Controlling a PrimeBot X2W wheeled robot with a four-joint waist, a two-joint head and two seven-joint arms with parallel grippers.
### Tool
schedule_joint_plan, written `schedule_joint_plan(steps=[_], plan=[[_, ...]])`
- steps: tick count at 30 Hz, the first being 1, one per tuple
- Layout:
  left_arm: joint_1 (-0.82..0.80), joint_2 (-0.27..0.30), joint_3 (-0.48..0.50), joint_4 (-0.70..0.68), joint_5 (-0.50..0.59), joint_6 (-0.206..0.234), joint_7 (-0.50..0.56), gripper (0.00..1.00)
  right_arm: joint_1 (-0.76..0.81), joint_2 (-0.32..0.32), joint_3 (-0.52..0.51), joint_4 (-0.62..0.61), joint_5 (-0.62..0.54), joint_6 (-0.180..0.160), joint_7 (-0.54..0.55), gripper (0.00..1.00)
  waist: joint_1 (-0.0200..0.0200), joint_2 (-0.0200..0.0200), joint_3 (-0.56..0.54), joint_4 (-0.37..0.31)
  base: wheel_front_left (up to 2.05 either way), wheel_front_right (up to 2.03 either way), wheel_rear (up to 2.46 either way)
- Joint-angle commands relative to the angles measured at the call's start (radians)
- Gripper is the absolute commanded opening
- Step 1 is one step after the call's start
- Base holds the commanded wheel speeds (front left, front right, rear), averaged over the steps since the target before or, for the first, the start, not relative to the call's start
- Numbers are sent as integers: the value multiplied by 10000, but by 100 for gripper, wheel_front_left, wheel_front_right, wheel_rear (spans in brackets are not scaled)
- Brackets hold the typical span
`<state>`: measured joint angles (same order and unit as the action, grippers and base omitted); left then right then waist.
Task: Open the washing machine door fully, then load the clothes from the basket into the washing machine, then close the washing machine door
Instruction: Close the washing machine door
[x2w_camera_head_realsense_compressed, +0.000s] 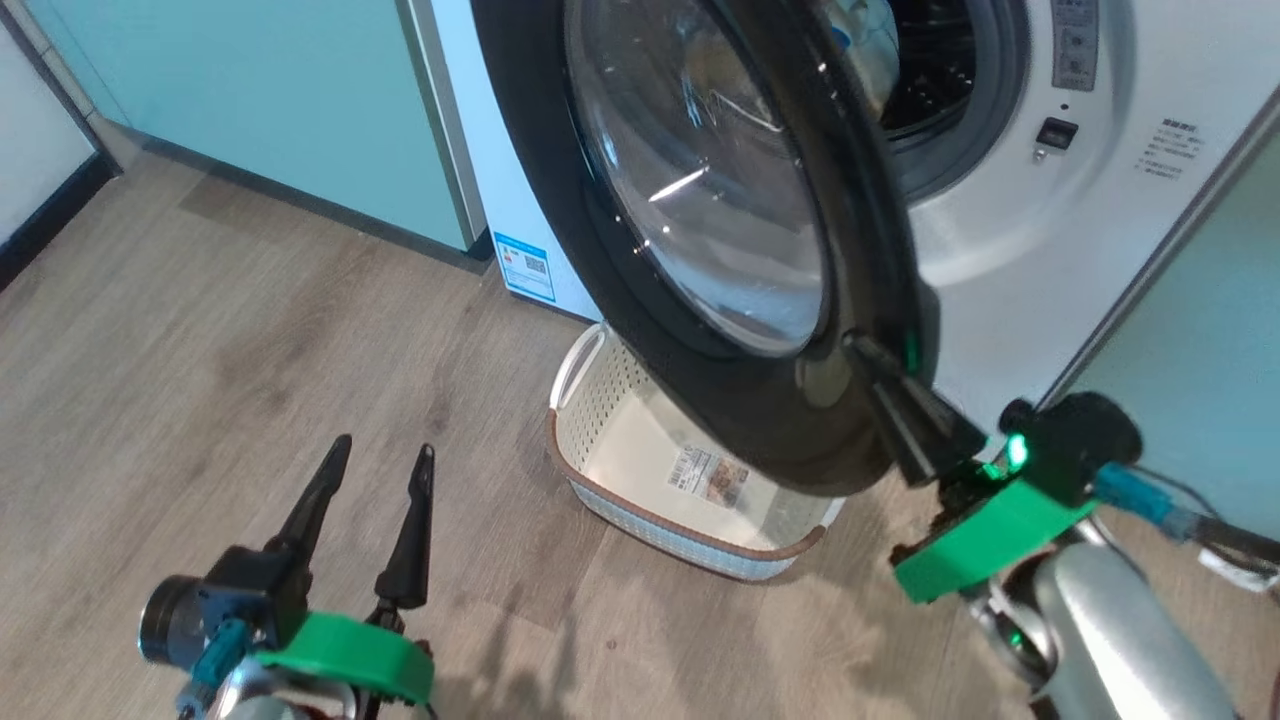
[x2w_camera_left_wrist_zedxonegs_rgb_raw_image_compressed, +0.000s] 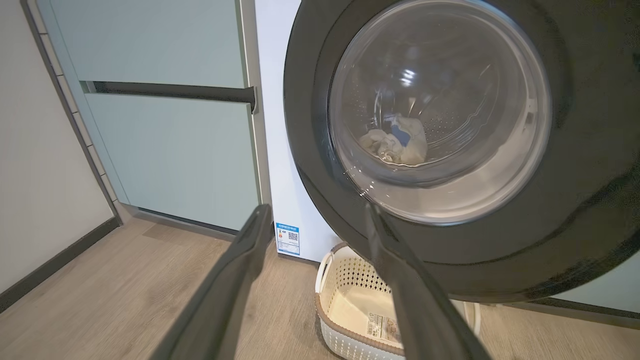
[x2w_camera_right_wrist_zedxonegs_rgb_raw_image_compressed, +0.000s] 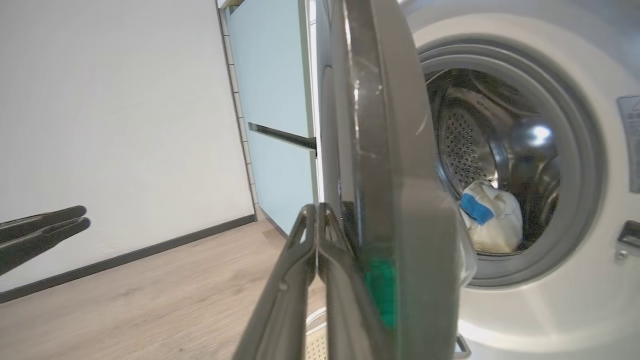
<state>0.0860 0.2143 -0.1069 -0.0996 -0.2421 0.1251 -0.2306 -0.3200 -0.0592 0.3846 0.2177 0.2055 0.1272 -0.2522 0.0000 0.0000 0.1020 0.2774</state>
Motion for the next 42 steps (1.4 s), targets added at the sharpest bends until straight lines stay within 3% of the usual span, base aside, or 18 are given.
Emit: schedule_joint_plan(steps=[1,16,27,42], plan=[[-610,197,312,-304,-55,38,-120,100,-532,-50,-78,-214,-58,35,-95,0,0,0,53,-33,0,0,0],[-1436,-235,80,-323,-61,-60,-283,100,-2610,-773,-1317,1032,-482,35,-95,0,0,0,1431,100,0,0,0],[-2414,-908,-78,-189,189,-476,-309,100,-4636,-1430,-2148,2028,-761,35,-95,0,0,0,2509,578,0,0,0],[-2766,-1394,216,10,514,-952,-311,100,-5922,-1500,-2964,2974,-954,35,-95,0,0,0,2900,722,0,0,0]])
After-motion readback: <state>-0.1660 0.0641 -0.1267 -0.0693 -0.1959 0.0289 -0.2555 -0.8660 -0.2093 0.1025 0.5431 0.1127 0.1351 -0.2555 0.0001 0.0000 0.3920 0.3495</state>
